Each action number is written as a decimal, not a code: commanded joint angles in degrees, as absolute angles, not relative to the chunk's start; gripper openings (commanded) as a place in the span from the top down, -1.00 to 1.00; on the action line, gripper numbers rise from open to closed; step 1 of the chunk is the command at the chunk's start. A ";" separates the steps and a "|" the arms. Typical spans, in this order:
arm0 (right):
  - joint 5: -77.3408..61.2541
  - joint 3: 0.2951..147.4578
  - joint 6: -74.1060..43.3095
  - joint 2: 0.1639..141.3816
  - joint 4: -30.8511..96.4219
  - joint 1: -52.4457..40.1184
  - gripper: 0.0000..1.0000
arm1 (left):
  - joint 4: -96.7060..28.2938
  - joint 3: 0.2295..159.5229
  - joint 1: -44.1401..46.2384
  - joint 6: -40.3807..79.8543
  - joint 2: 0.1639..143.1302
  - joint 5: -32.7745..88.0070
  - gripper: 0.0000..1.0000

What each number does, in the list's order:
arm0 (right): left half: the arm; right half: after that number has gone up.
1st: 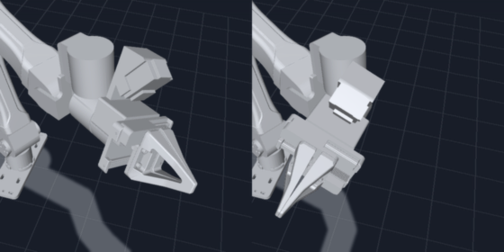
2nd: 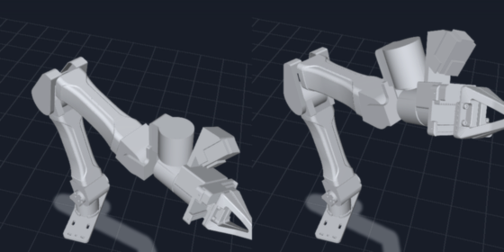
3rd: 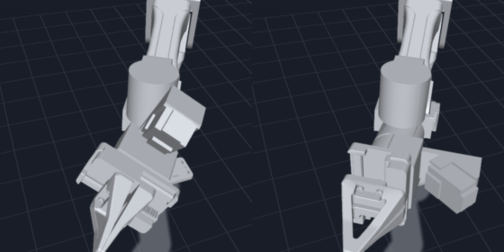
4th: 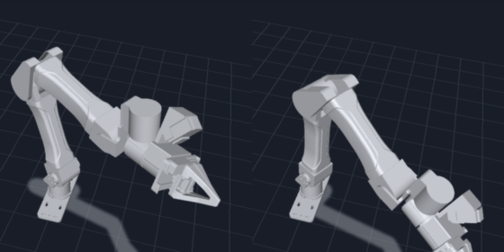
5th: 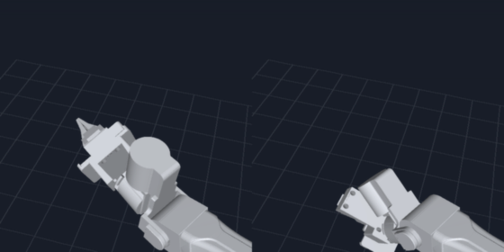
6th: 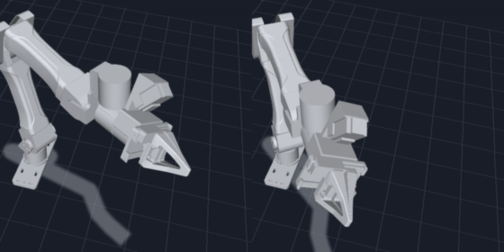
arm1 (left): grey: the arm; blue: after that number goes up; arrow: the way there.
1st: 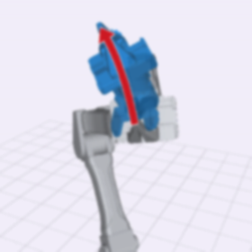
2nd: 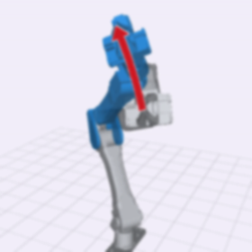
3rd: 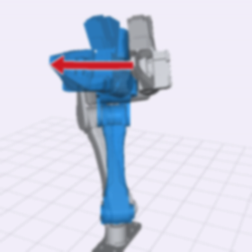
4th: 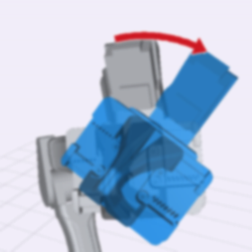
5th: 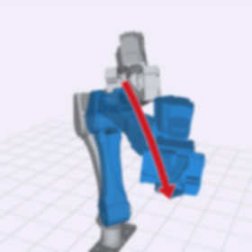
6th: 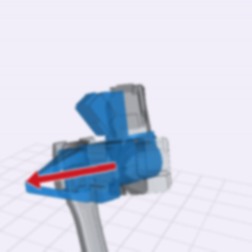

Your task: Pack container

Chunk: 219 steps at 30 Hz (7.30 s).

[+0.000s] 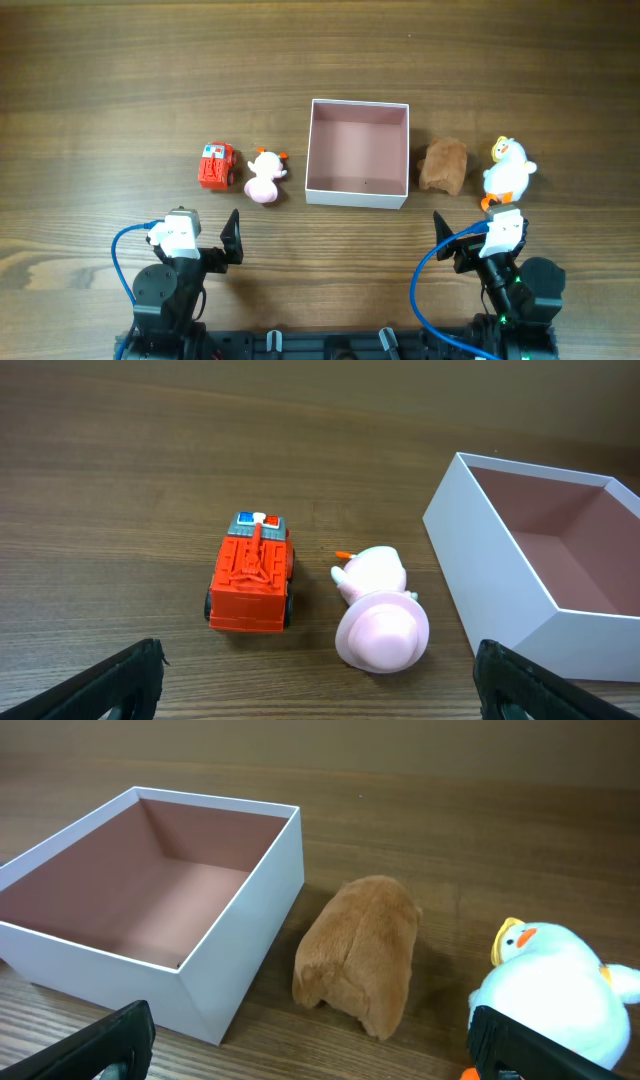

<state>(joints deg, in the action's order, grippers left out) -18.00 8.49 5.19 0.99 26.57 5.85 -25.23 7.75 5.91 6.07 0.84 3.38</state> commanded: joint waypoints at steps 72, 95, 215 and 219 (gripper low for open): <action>-18.74 8.40 4.34 0.54 26.35 5.85 -0.99 | -25.06 7.38 5.72 16.78 0.71 -4.84 -0.99; -18.74 8.40 4.34 0.54 26.35 5.85 -1.00 | -47.42 68.58 5.72 12.16 70.00 -4.62 -1.00; -18.74 8.40 4.36 0.54 26.37 5.85 -0.99 | -51.46 96.33 36.64 22.87 105.95 5.76 0.40; -18.74 8.40 4.34 0.54 26.35 5.87 -0.99 | -51.48 96.33 36.64 22.96 108.64 5.74 0.39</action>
